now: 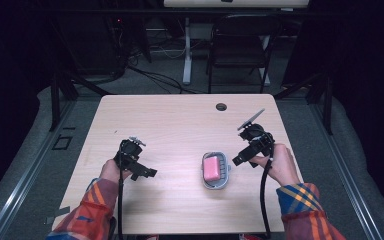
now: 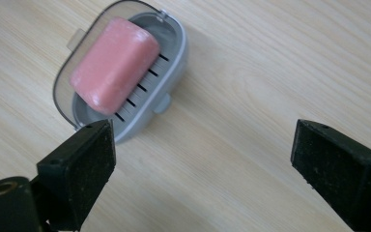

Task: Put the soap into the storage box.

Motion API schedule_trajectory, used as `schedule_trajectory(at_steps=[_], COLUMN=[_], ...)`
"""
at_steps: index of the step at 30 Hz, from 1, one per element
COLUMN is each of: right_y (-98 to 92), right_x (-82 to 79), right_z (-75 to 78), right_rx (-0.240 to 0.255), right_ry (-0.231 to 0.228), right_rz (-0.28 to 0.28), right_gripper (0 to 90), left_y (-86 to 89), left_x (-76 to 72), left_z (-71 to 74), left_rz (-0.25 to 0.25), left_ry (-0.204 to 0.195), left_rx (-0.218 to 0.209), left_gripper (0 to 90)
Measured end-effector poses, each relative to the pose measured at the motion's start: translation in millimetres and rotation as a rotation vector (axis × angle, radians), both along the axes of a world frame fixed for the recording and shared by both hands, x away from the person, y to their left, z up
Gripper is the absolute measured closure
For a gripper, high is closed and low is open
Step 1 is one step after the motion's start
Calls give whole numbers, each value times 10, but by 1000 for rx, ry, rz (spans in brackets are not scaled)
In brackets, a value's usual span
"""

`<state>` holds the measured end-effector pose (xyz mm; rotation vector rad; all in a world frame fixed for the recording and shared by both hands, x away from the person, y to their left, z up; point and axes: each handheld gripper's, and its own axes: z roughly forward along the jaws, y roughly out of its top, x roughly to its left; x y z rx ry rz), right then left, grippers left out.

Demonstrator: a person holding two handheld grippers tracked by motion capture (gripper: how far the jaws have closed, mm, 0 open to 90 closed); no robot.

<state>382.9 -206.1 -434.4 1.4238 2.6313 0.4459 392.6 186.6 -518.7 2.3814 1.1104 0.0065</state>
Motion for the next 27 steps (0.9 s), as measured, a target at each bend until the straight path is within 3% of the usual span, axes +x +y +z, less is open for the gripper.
schedule_trajectory(at_steps=[6,11,21,25,27], right_y=[-251,-454,-881,-994,-1037], right_x=[-142,-241,-468,-566,-644], right_z=[27,7,-237,-355,-418], right_rx=[-3,-4,22,36,14], right_ry=[-49,-63,-110,-156,-223], right_rz=[-17,-43,-87,-97,-79], right_gripper=[21,0,0,10,75], left_y=[-4,-5,-2,-1,-1], left_x=[-1,-1,1,-1,1], left_z=[-2,-4,-5,-5,-7], left_rz=[1,2,5,5,4], left_ry=[0,0,4,4,5], left_rx=[2,3,2,1,4], left_gripper=[0,0,0,0,0])
